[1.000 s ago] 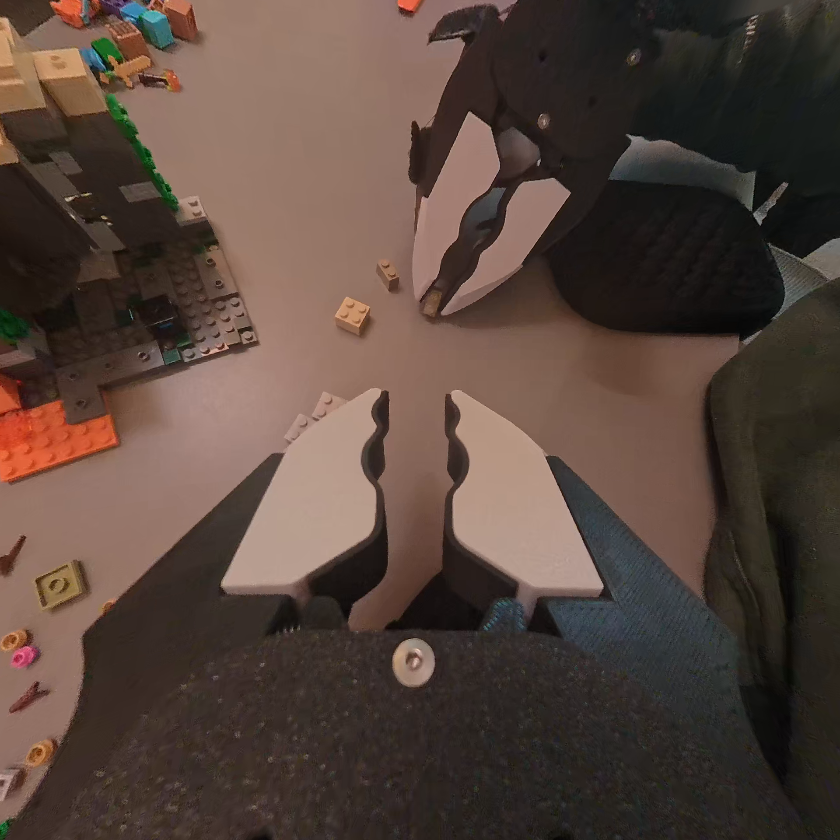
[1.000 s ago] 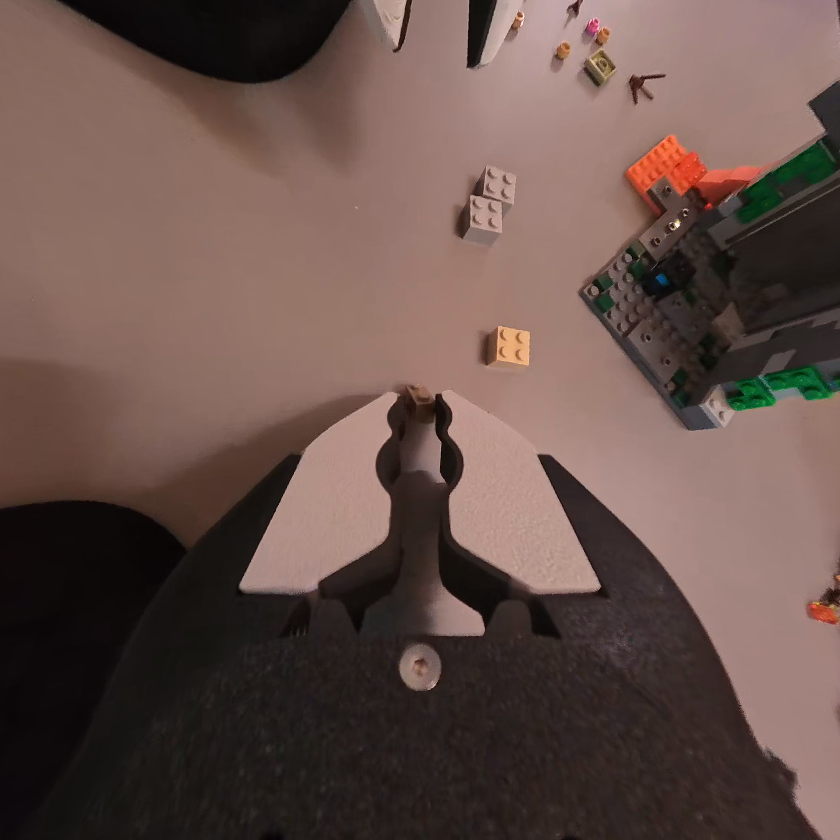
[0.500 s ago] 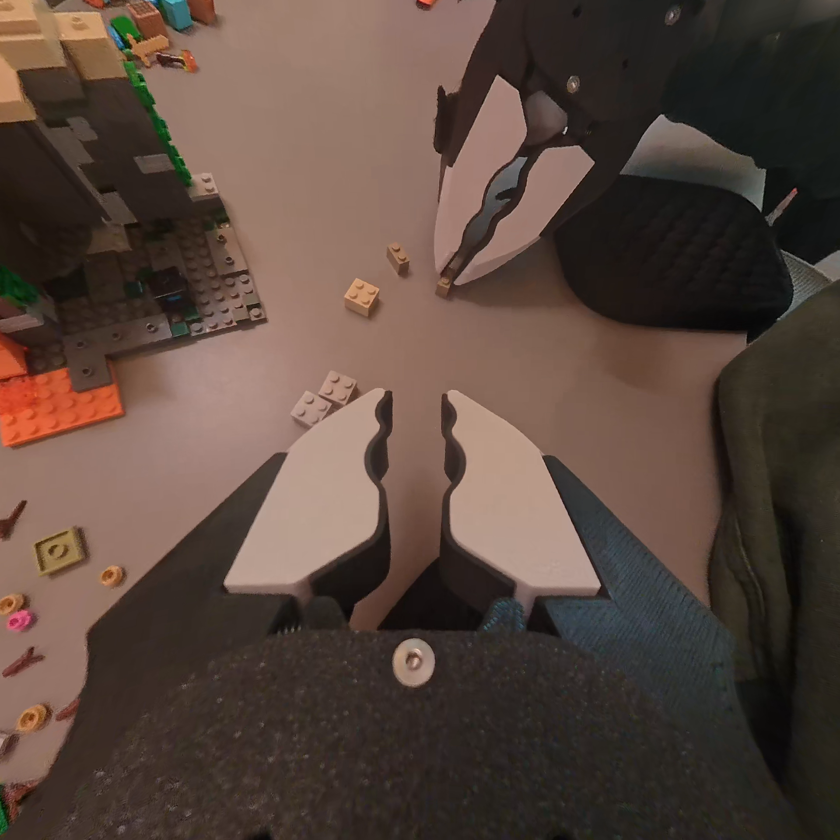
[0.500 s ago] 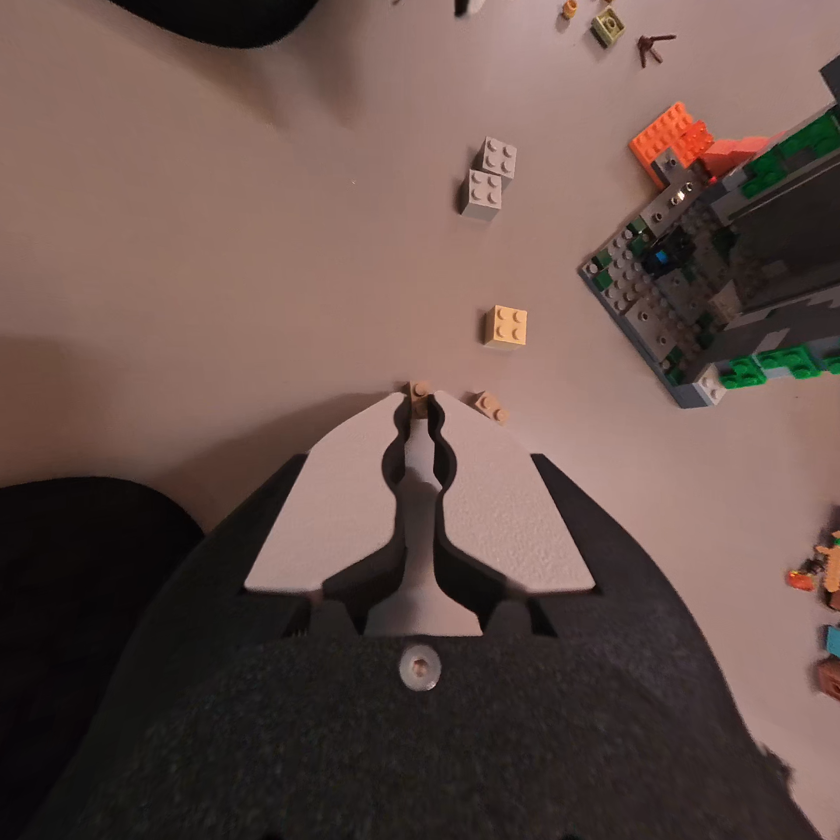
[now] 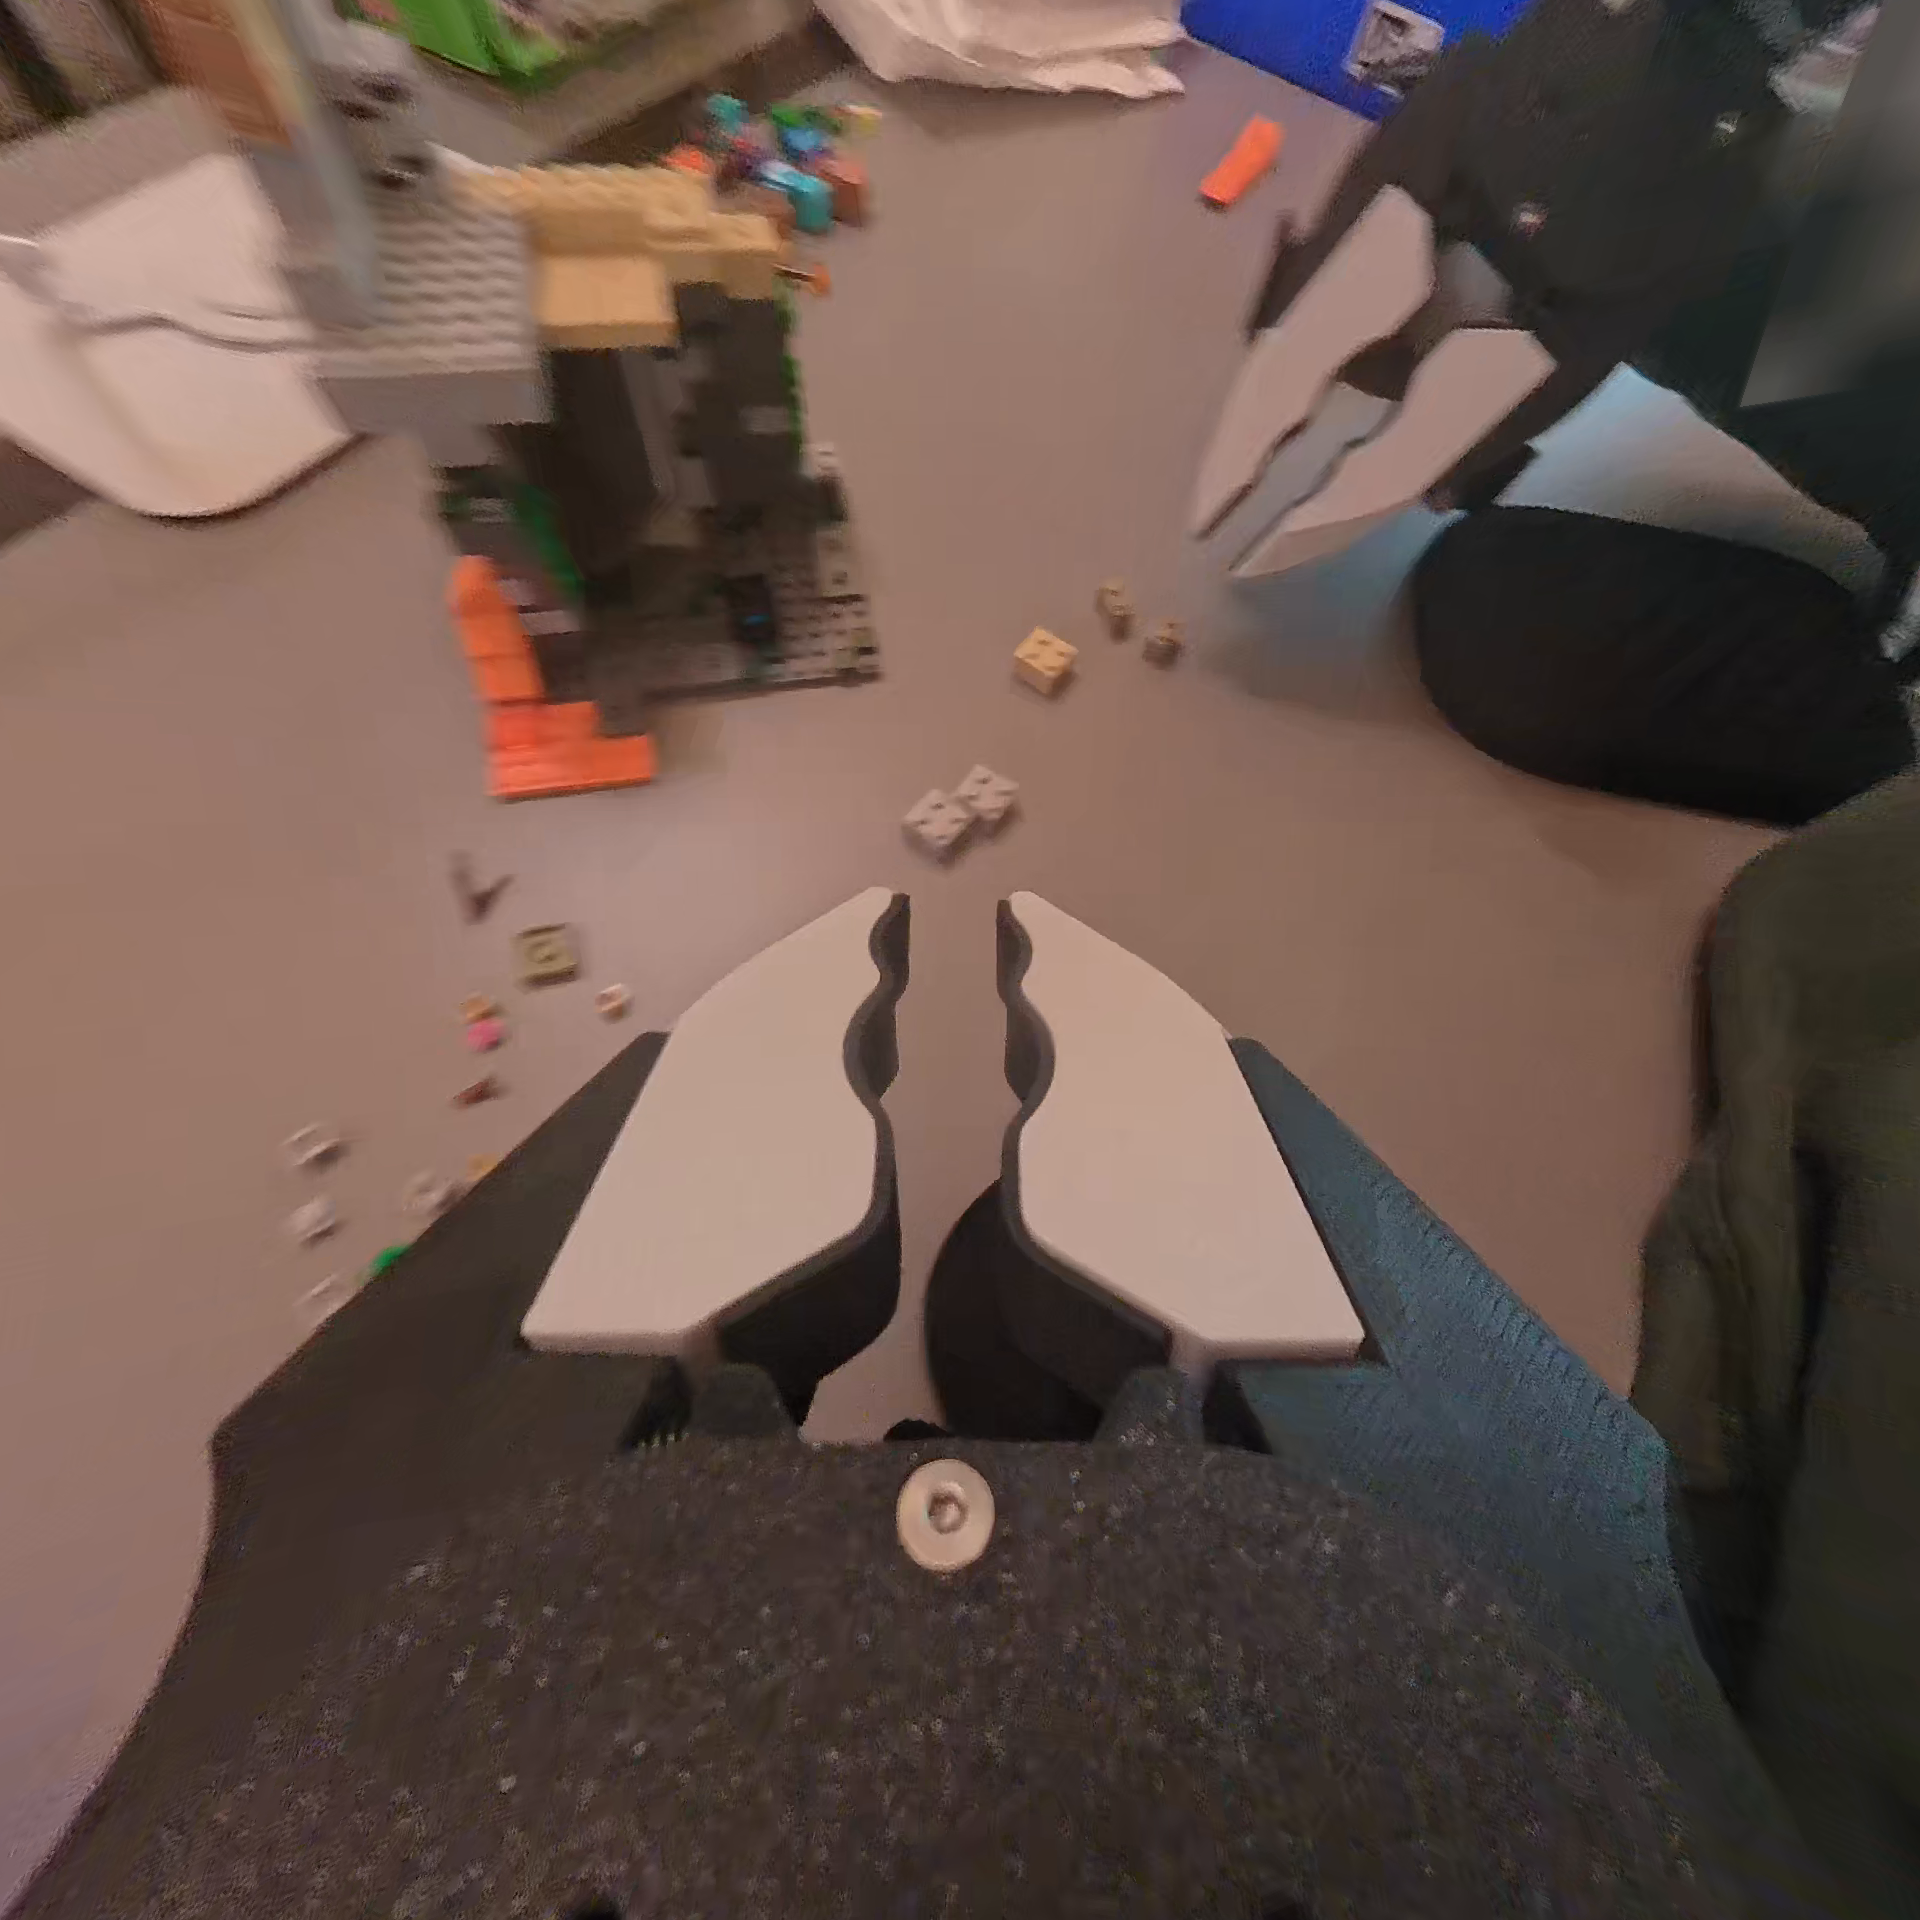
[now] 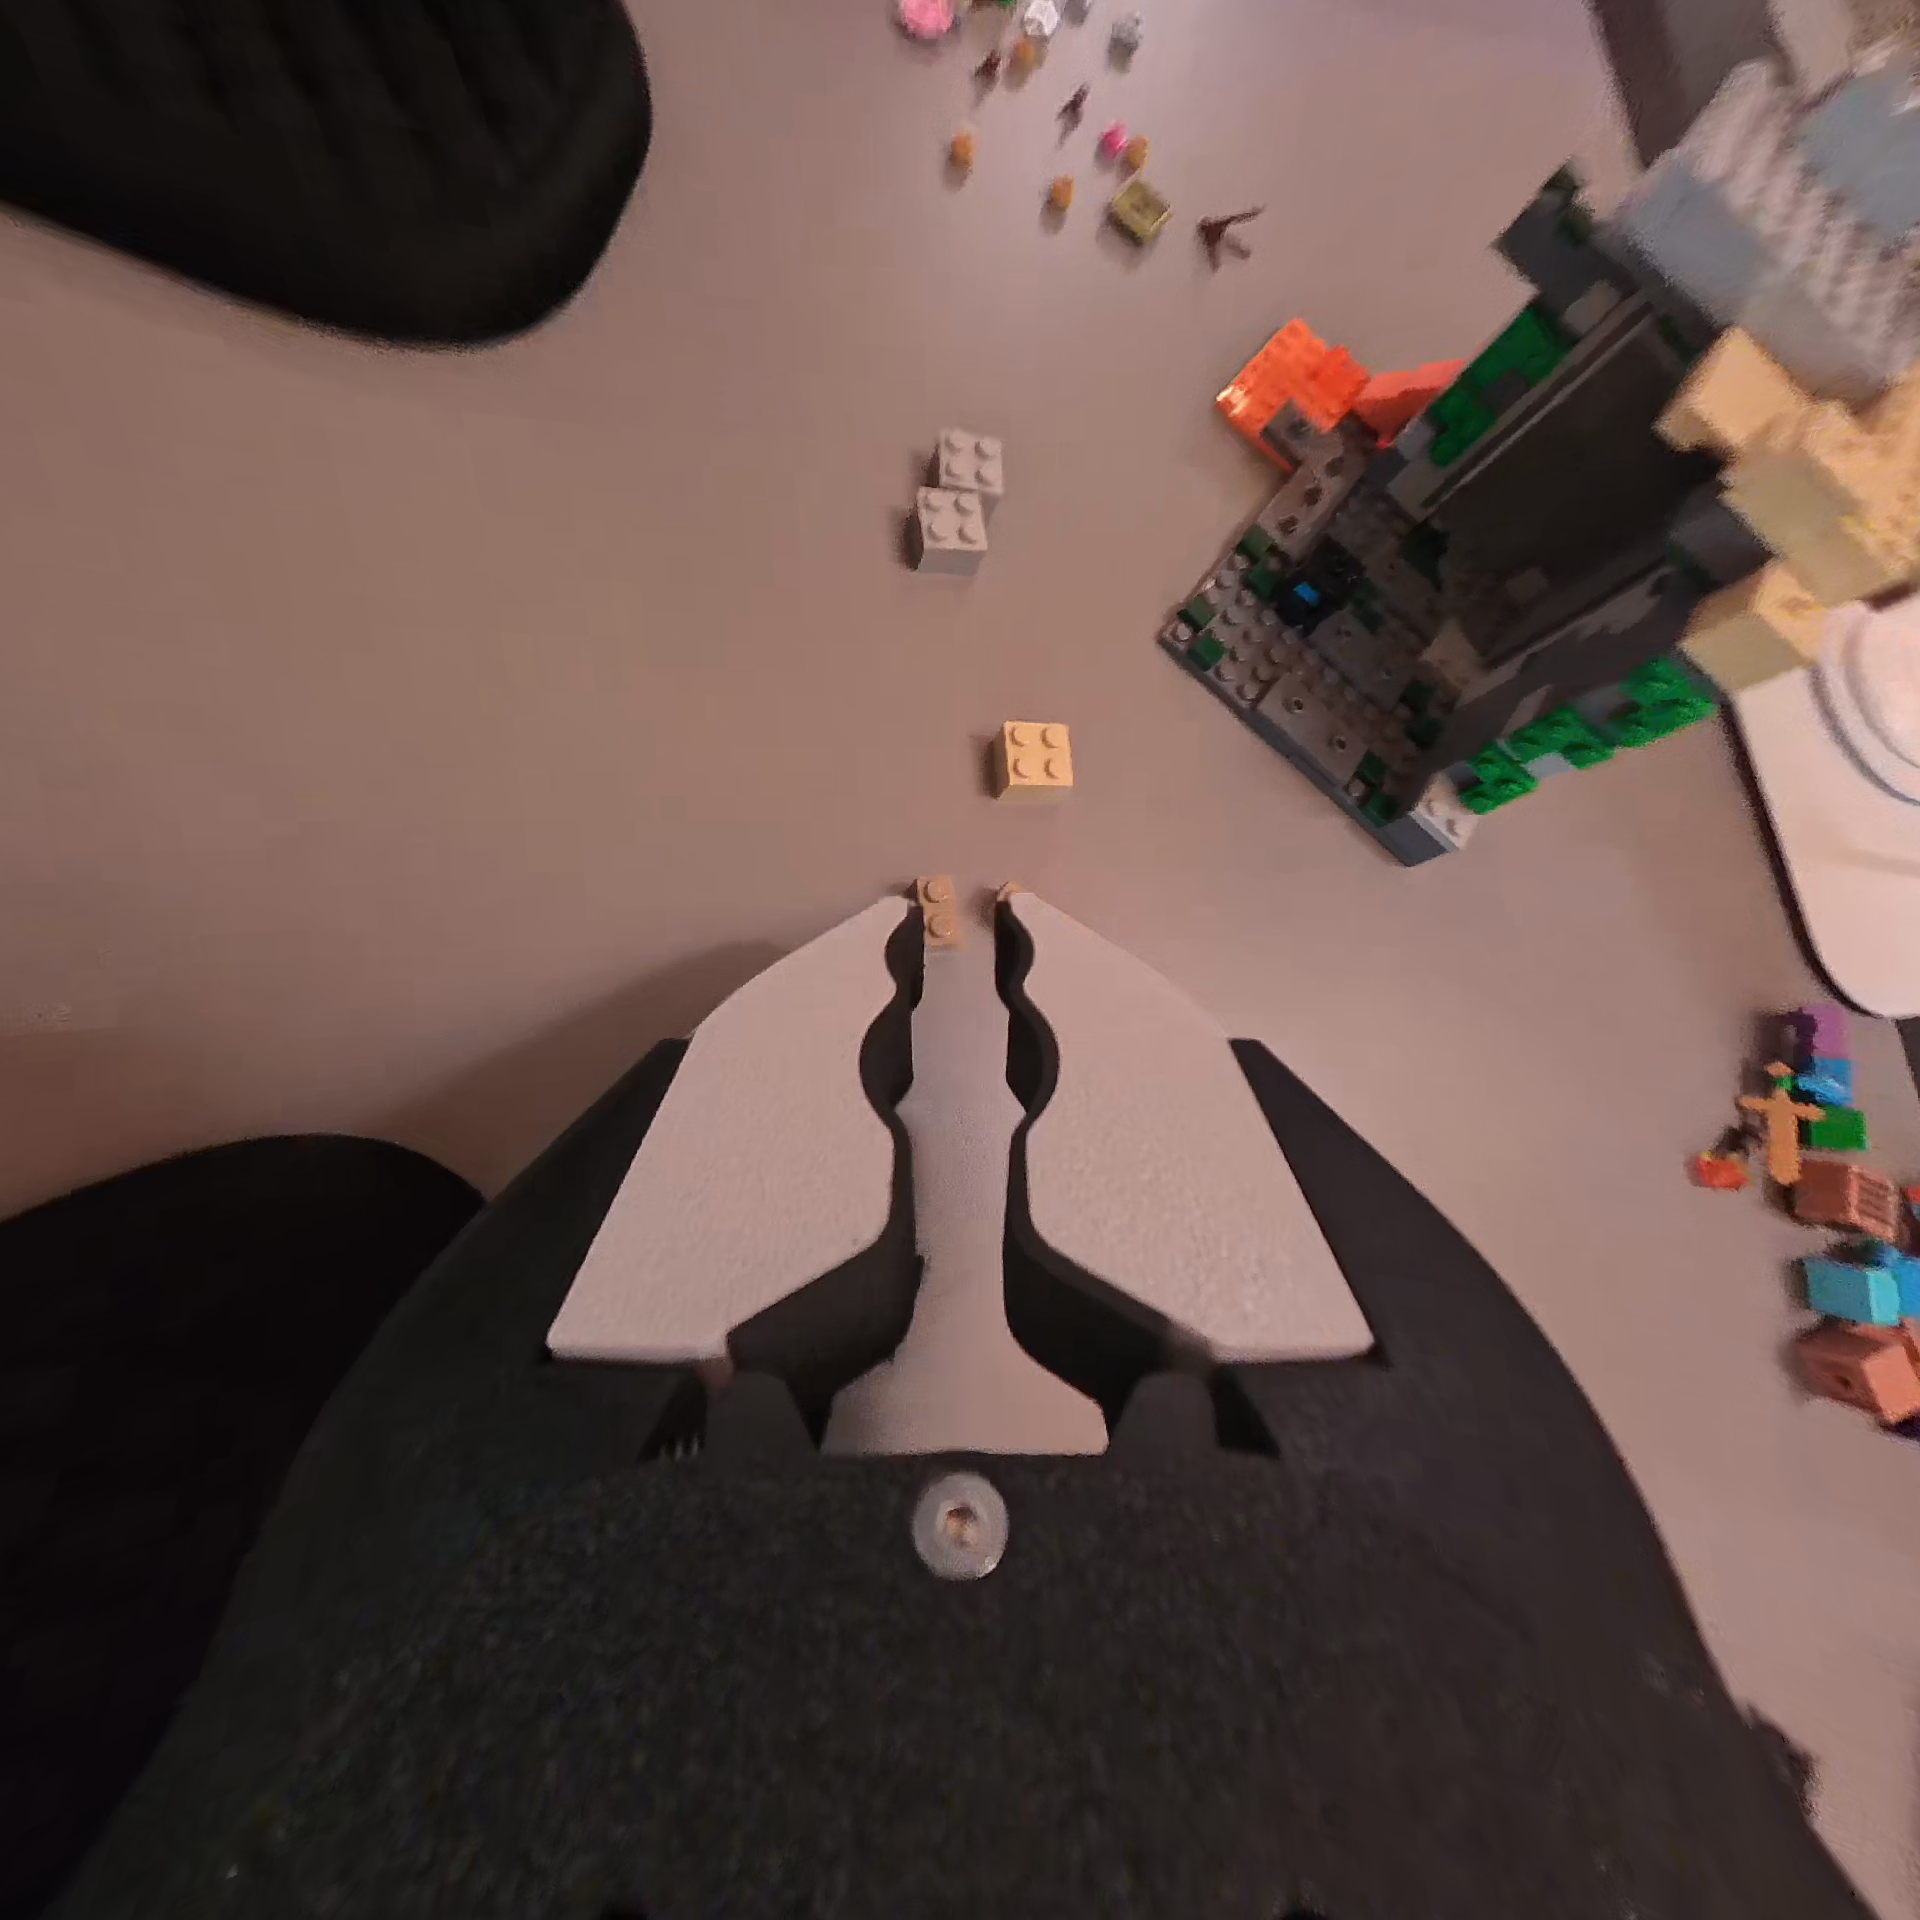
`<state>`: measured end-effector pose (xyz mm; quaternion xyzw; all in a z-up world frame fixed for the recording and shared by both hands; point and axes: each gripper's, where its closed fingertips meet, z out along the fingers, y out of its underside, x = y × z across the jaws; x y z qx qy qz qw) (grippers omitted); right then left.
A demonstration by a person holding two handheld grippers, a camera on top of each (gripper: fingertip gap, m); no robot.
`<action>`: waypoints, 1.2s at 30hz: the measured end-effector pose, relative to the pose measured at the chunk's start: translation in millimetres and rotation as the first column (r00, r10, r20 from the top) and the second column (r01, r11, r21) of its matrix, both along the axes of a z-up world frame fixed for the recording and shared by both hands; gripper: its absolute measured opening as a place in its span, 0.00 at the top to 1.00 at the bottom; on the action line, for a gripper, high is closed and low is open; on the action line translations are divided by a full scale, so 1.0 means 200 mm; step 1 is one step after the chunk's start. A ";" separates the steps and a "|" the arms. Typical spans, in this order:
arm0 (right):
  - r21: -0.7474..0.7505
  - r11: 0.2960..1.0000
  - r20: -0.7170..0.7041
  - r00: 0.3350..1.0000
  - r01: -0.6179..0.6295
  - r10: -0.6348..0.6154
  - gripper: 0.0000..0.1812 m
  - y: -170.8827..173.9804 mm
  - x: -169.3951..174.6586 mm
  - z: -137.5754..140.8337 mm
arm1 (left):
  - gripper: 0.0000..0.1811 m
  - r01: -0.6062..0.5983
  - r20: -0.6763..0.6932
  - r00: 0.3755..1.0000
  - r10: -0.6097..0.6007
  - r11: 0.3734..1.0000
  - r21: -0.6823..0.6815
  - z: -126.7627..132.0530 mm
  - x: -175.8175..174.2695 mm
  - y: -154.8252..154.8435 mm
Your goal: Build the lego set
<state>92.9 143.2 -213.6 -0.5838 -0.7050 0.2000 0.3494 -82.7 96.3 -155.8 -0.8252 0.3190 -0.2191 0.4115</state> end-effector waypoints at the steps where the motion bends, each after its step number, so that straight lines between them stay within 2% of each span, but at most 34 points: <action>1: -0.010 1.000 -0.038 0.999 0.027 -0.028 0.93 0.00 0.01 0.03 | 0.91 -0.040 -0.011 0.999 0.041 0.999 0.017 0.04 -0.08 0.01; 4: -0.057 0.993 -0.154 0.982 0.107 -0.114 0.93 -0.01 0.02 0.11 | 0.91 -0.203 -0.064 0.976 0.208 0.977 0.071 0.18 -0.41 0.04; 8: -0.124 0.982 -0.271 0.947 0.144 -0.173 0.93 -0.06 0.03 0.18 | 0.90 -0.431 -0.172 0.884 0.435 0.900 0.064 0.27 -0.97 0.05; 11: -0.149 0.977 -0.308 0.932 0.152 -0.192 0.93 -0.08 0.02 0.19 | 0.89 -0.542 -0.306 0.804 0.510 0.840 -0.022 0.18 -1.35 0.03; 15: -0.163 0.975 -0.336 0.920 0.153 -0.201 0.94 -0.09 0.00 0.19 | 0.89 -0.596 -0.448 0.758 0.475 0.783 -0.177 -0.04 -1.64 -0.02; 20: -0.170 0.974 -0.338 0.920 0.149 -0.199 0.94 -0.09 -0.02 0.19 | 0.89 -0.640 -0.605 0.695 0.390 0.718 -0.272 -0.24 -1.84 -0.08; 25: -0.177 0.973 -0.338 0.919 0.147 -0.201 0.94 -0.10 -0.02 0.18 | 0.89 -0.675 -0.675 0.661 0.327 0.652 -0.346 -0.37 -1.95 -0.10; 30: -0.186 0.972 -0.347 0.915 0.147 -0.205 0.94 -0.10 -0.02 0.18 | 0.89 -0.688 -0.685 0.659 0.311 0.616 -0.382 -0.45 -1.99 -0.09; 33: -0.185 0.972 -0.346 0.916 0.144 -0.202 0.94 -0.10 -0.02 0.18 | 0.93 -0.688 -0.677 0.668 0.307 0.602 -0.406 -0.48 -1.99 -0.08; 36: -0.184 0.973 -0.347 0.917 0.140 -0.197 0.94 -0.11 -0.02 0.18 | 0.93 -0.701 -0.686 0.654 0.319 0.596 -0.392 -0.45 -2.00 -0.08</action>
